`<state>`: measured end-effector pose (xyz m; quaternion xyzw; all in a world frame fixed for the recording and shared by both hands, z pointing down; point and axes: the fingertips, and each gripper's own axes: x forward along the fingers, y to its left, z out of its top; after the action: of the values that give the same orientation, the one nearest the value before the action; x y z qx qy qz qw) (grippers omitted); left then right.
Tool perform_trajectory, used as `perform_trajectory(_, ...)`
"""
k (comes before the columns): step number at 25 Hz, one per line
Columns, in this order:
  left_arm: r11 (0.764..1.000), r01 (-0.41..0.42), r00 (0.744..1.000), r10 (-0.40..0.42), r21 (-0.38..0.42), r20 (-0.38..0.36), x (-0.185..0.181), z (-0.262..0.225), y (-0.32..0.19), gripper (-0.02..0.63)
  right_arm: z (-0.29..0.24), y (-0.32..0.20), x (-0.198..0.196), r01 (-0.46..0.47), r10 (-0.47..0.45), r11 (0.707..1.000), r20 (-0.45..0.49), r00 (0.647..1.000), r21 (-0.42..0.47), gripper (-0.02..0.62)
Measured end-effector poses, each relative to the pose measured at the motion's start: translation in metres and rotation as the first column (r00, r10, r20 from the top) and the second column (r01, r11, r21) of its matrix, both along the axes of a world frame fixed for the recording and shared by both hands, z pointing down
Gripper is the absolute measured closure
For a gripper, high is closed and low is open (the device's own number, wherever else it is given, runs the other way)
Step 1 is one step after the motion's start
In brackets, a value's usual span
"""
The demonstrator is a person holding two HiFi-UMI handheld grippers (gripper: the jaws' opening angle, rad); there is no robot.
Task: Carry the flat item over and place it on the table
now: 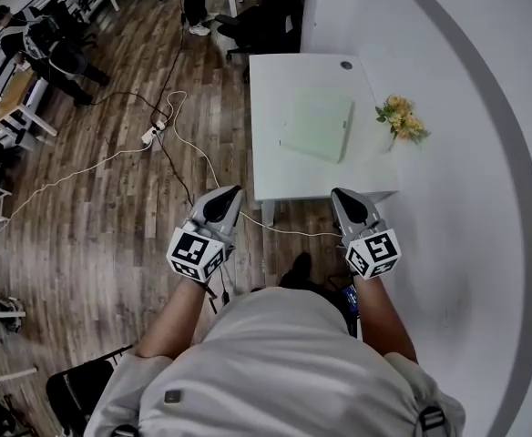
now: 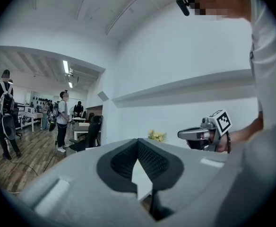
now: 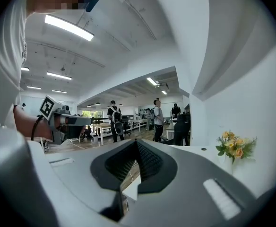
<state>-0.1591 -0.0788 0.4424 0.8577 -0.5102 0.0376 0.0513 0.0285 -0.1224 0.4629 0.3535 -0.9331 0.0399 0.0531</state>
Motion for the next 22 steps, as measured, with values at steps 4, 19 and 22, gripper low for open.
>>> perform_trajectory(4,0.999,-0.015,1.0,0.016,0.029,-0.008,-0.015,-0.009,0.039,0.606,-0.004,0.042,-0.015,-0.012,0.012,1.0,0.006,1.0,0.008,0.585)
perform_trajectory(19,0.997,-0.064,0.997,0.065,0.051,-0.032,-0.037,-0.01,0.113,0.606,-0.018,0.138,-0.043,-0.049,0.048,0.997,0.019,0.999,0.065,0.586)
perform_trajectory(22,0.996,-0.066,0.997,0.068,0.057,-0.038,-0.039,-0.011,0.119,0.606,-0.021,0.146,-0.046,-0.053,0.052,0.996,0.016,0.999,0.071,0.586)
